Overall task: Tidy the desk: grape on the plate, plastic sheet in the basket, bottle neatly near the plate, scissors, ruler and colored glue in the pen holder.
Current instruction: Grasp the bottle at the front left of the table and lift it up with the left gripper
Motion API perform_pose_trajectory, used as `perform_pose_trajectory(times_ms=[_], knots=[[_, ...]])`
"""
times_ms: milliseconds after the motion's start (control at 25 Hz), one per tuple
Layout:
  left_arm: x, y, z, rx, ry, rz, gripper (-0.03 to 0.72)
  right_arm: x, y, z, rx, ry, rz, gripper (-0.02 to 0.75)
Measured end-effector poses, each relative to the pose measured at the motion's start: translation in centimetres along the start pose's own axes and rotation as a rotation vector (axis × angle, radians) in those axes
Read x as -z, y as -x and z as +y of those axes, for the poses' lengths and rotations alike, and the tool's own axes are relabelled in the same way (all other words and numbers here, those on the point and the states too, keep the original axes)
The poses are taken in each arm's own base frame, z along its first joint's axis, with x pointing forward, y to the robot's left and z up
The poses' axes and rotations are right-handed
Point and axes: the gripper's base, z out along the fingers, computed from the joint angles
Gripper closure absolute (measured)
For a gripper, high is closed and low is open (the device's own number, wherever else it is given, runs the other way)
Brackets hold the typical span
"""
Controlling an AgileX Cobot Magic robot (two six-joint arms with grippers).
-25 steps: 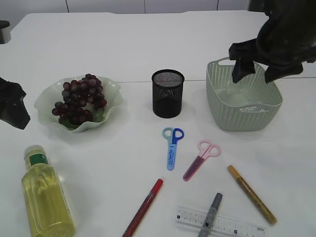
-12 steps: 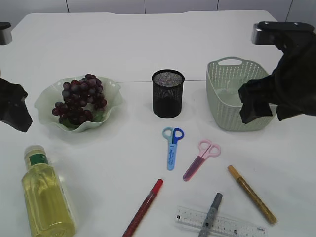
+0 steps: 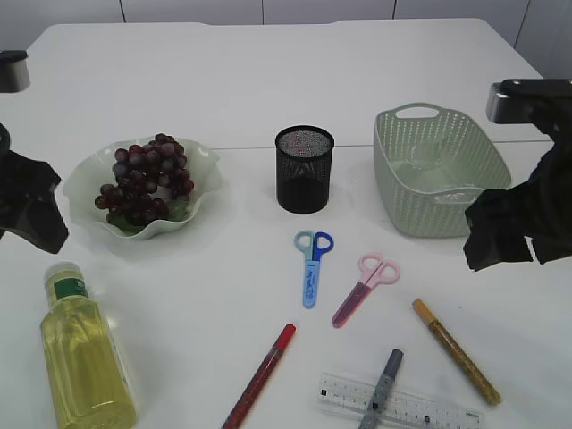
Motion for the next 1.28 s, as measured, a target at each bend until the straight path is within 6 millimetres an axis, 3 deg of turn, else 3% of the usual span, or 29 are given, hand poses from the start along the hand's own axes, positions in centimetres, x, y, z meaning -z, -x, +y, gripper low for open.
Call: perform_pose_trajectory(times_ms=[320, 480, 760, 1120, 1280], knots=[[-1.9, -2.7, -4.5, -0.005, 0.000, 0.052, 0.183, -0.1, -0.2, 0.0, 0.000, -0.001, 0.007, 0.194], [-1.9, -2.9, -5.5, 0.036, -0.013, 0.025, 0.183, -0.1, -0.2, 0.0, 0.002, -0.001, 0.007, 0.194], [-1.8, -4.6, -4.7, 0.081, -0.014, 0.015, 0.183, -0.1, -0.1, 0.0, 0.004, 0.002, -0.009, 0.194], [-1.3, -6.9, -0.6, 0.313, -0.037, -0.024, 0.183, -0.1, 0.0, 0.0, 0.005, 0.004, -0.021, 0.194], [-1.3, -7.2, -0.9, 0.413, -0.112, -0.016, 0.183, -0.1, 0.0, 0.0, 0.005, 0.004, -0.021, 0.194]])
